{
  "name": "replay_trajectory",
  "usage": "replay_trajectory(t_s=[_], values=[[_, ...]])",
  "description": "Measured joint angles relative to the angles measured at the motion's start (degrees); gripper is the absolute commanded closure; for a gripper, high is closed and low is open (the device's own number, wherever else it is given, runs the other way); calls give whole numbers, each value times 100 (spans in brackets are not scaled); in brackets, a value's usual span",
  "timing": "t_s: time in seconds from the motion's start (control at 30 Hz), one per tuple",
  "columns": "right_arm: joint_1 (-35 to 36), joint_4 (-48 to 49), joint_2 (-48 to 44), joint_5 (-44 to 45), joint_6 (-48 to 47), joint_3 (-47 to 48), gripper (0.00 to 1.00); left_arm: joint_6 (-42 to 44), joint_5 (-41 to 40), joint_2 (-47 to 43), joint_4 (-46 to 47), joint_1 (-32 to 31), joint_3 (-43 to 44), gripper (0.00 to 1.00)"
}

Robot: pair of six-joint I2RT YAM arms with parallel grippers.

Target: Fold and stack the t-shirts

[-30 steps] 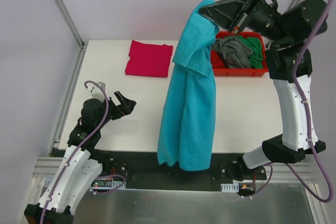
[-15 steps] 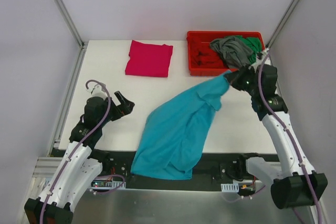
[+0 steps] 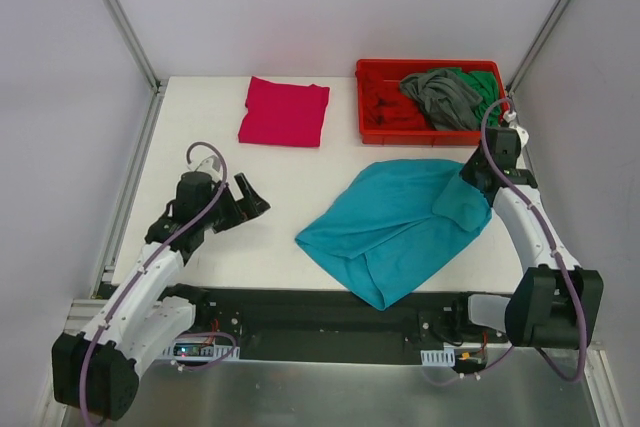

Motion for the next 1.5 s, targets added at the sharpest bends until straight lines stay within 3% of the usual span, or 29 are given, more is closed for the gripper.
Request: replay_trajectory(t_s=[0.23,0.33,0.47,0.7,0.77,0.83,0.87,0.93,1.0,1.1,1.2,1.5], values=[[-199,-105,87,380,-142,-275,83,-59,817,1012,557,-407,0,3],[-278,-101,66,437,-188,-352,82,-85,935,1602,837,-859,57,12],[-387,-142,50,487,-258,-428,81,-85,1001,2437,1040,-1360,372,15],[-546,-251,-85,721,-308,-483,78,-20,883,3663,1217,-1893,935,31],[-568,-280,-221,791,-315,-555,78,-15,861,4011,1237,-2059,1080,39],[-590,-284,-308,831,-323,-603,78,-2,850,4273,1241,-2184,1189,55],[-597,-291,-337,841,-326,-619,78,9,850,4426,1244,-2256,1272,65],[-608,-291,-363,841,-345,-638,79,20,835,4592,1248,-2332,1416,100],[-614,-282,-369,817,-380,-640,84,44,732,4704,1235,-2367,1532,100],[-619,-247,-428,693,-525,-695,95,103,79,4708,909,-2402,1738,100],[-623,-210,-614,411,-706,-761,96,114,-1045,4444,240,-2393,2109,100],[-625,-90,-2385,-542,-1259,-490,97,761,-3982,1508,-485,-1991,3300,100]])
